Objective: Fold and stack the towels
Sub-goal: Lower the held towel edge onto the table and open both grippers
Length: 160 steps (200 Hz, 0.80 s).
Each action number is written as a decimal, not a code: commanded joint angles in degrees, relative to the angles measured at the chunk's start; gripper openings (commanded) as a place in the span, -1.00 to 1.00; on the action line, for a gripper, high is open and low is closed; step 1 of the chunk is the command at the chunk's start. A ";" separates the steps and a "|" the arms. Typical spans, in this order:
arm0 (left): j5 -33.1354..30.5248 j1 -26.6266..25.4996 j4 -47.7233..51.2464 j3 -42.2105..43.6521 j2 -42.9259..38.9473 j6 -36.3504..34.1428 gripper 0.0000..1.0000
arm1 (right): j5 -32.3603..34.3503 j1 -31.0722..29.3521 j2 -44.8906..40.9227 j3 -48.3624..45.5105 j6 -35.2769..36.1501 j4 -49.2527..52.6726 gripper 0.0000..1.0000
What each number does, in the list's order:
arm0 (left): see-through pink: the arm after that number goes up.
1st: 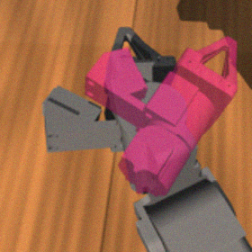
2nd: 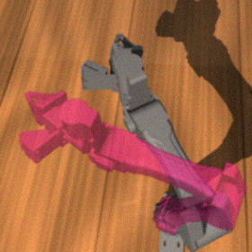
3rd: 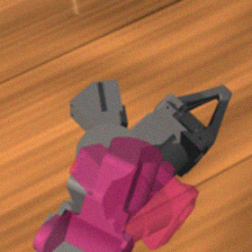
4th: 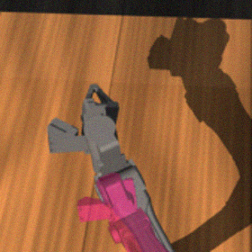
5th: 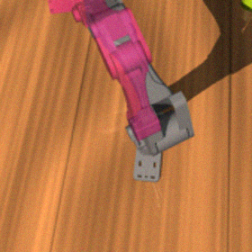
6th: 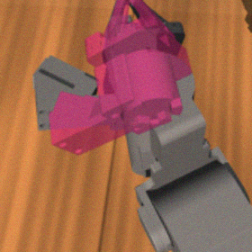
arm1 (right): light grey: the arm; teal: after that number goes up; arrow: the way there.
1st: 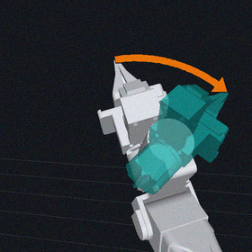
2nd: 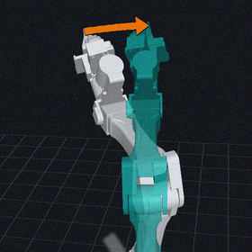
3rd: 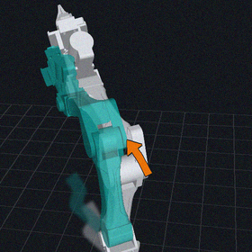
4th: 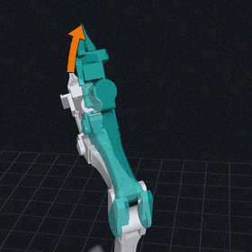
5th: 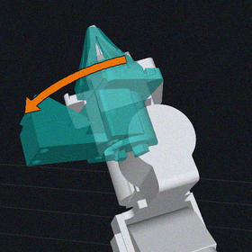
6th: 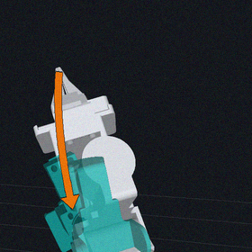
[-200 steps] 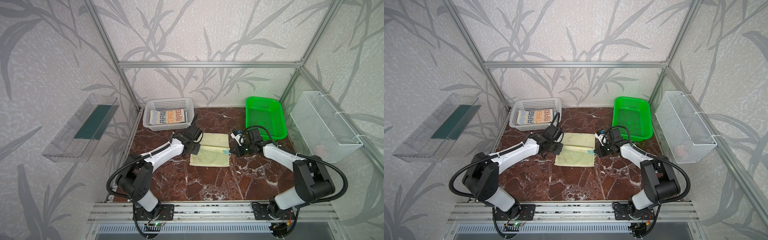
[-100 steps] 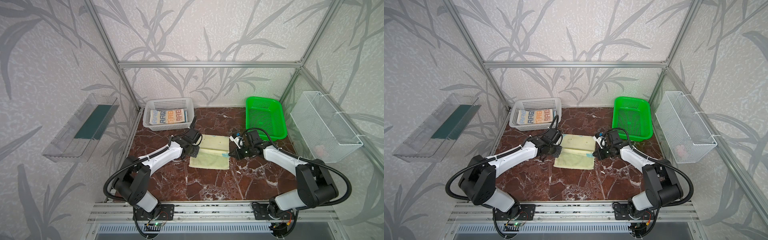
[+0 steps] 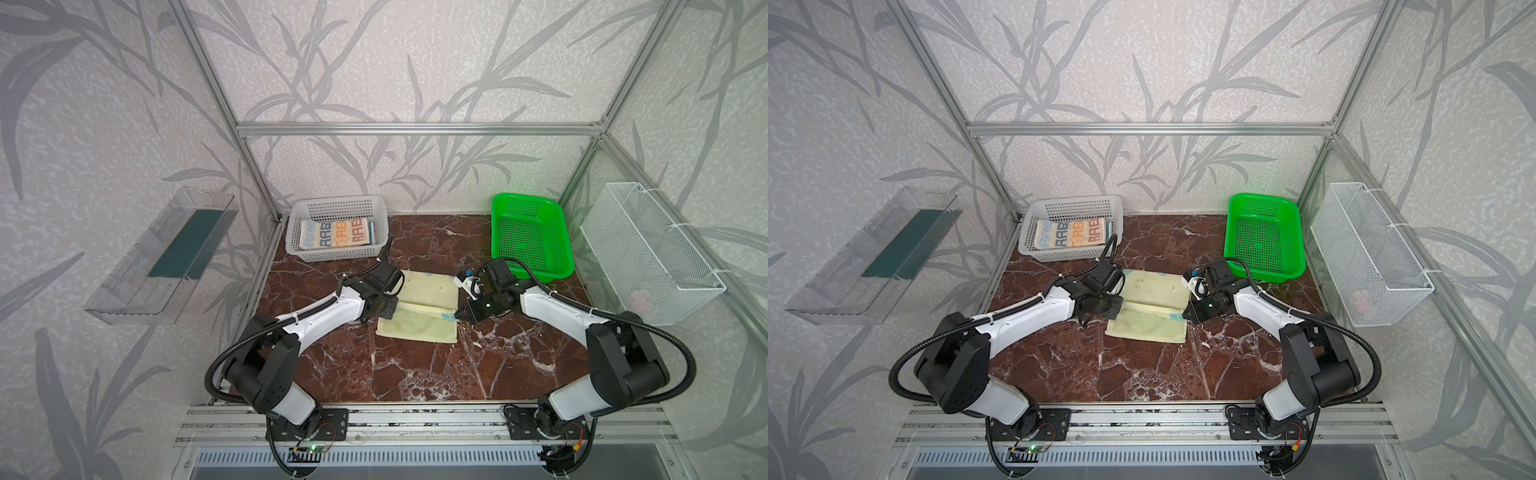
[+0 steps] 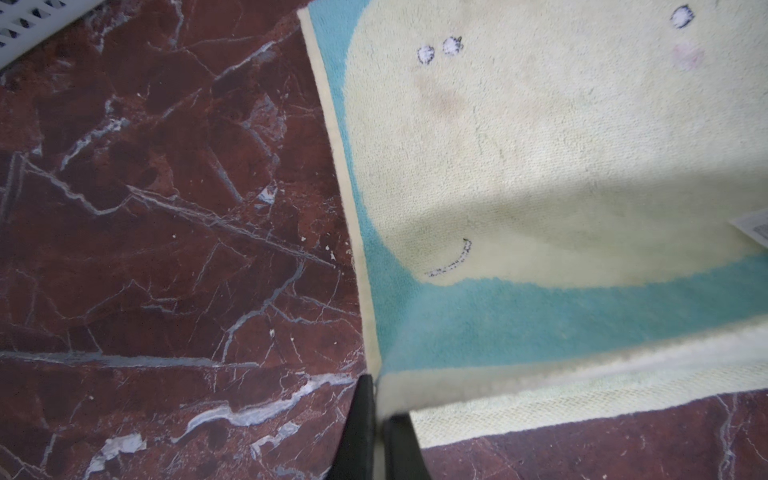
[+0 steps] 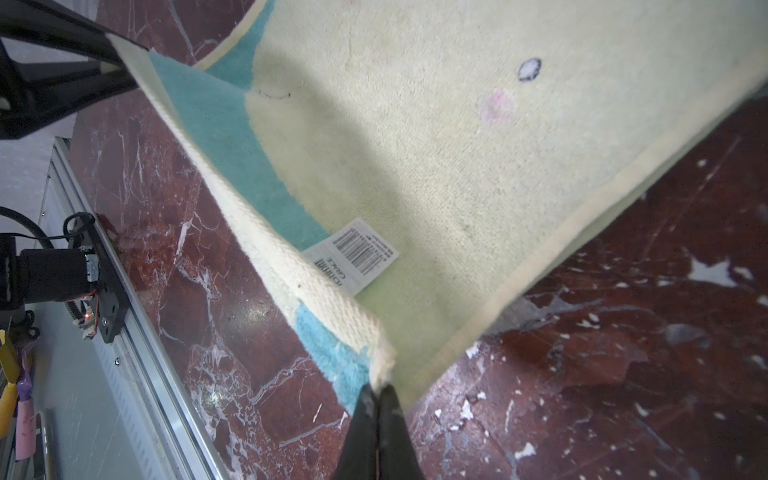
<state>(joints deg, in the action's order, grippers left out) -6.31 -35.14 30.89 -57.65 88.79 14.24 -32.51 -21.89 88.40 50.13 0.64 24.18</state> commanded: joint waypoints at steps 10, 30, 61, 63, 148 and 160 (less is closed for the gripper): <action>0.04 -0.72 -0.30 1.97 2.15 1.84 -1.00 | 0.65 -1.02 2.95 2.68 -0.22 6.18 -1.00; 0.08 -1.15 -0.70 2.66 2.99 1.96 -0.87 | 1.13 -1.39 5.78 3.86 -0.78 7.52 -1.00; -2.35 -1.24 0.55 2.90 4.05 2.45 -0.27 | 1.38 -2.91 8.53 5.55 -0.22 9.44 -0.91; -2.49 -1.20 0.65 2.89 4.09 2.46 -0.24 | 1.44 -3.03 8.63 5.58 -0.19 9.56 -0.89; -13.92 -1.20 7.93 2.39 -2.40 8.39 0.21 | 5.83 -3.48 -1.12 2.71 -1.47 13.09 -0.23; -16.39 -1.24 8.72 2.05 -3.70 9.65 0.22 | 6.83 -3.51 -3.06 3.27 -2.17 12.88 -0.22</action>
<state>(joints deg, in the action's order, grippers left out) -15.07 -36.12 35.31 -54.94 88.79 19.33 -28.21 -25.28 90.41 53.01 -0.40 35.33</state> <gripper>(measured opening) 0.605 0.384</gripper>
